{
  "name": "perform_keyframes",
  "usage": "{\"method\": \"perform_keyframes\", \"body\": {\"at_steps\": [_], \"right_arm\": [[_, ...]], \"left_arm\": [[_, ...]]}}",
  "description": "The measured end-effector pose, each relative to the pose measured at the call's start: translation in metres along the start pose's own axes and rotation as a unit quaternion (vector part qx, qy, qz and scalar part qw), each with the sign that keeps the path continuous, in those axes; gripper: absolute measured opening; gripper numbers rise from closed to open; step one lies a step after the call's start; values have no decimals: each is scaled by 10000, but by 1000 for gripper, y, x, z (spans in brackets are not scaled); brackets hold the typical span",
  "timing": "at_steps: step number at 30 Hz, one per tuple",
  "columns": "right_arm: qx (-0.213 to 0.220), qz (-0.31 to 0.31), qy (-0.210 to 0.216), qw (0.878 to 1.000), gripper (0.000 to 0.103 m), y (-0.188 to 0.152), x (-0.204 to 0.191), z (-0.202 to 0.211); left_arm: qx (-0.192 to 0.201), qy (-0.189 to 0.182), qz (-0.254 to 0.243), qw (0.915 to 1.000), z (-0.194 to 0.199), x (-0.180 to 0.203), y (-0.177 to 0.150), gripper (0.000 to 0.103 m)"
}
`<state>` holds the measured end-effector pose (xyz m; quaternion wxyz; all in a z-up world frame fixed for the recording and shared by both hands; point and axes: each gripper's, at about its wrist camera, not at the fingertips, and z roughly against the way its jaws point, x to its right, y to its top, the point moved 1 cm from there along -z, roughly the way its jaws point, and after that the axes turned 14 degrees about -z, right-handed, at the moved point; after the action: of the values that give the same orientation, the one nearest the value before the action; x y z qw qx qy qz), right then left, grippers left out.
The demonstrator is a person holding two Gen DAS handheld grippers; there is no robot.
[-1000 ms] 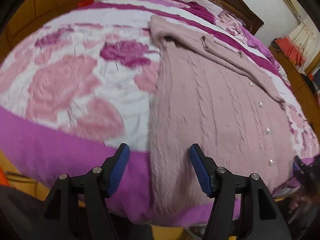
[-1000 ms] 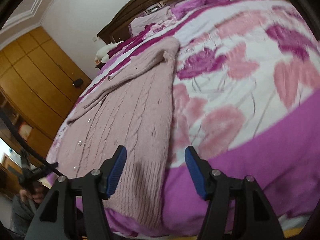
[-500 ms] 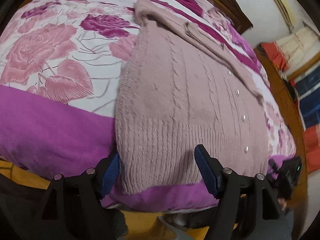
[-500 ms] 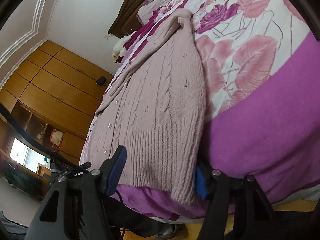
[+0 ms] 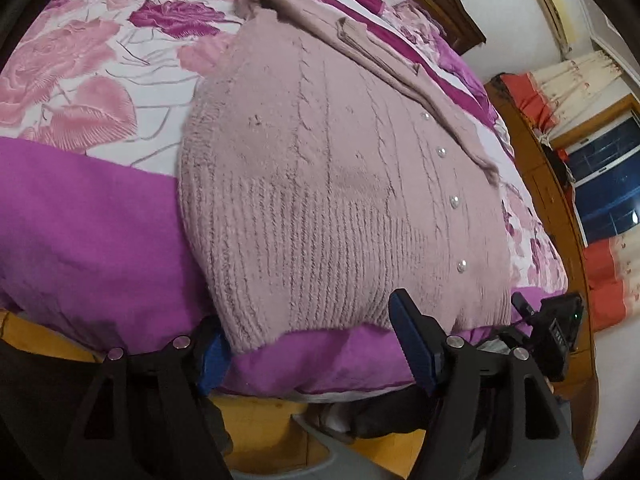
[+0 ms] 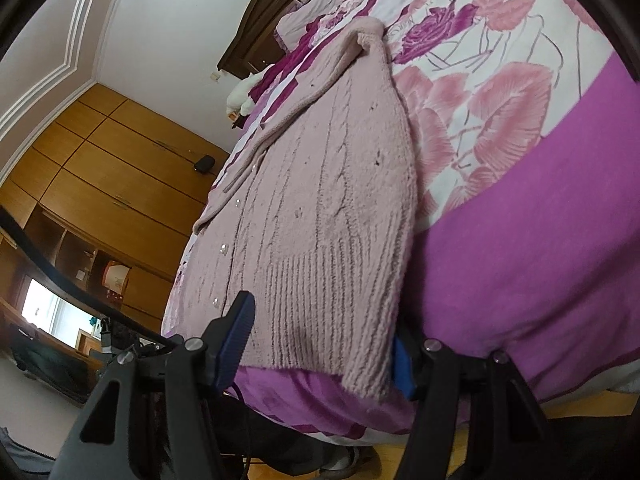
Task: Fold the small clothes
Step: 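Move both tools down to the ribbed hem of the cardigan, then close both tools on the ribbed hem of the pink cardigan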
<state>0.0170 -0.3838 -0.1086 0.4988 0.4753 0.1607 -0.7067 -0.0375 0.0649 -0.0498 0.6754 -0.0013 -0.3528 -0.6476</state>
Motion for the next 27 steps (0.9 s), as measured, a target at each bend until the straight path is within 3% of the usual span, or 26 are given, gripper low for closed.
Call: {"method": "perform_keyframes", "body": {"at_steps": [6,11,14,16,19,27], "right_arm": [[85,-148,-24,9999,51,-1,7,1],[106,-142,-49,9998,49,0,8,0],[131,-158,-70,9998,38,0,10,0],[153,-208,-55,9997,24,1,12,2],[227,-222,-28,9995,11,1,13,5],[289,-4,365,9989,8,0,-6,12]], "left_arm": [[495,346,332,9976,19,-16,2,45],[563,473,393,9965,19,-20,1,43],[516,577,321,9965,18,-18,2,32],[494,565,339,9966,19,-19,0,13],[462,637,387,9961,18,-20,-1,4],[694,608,307,9953,28,-16,0,0]]}}
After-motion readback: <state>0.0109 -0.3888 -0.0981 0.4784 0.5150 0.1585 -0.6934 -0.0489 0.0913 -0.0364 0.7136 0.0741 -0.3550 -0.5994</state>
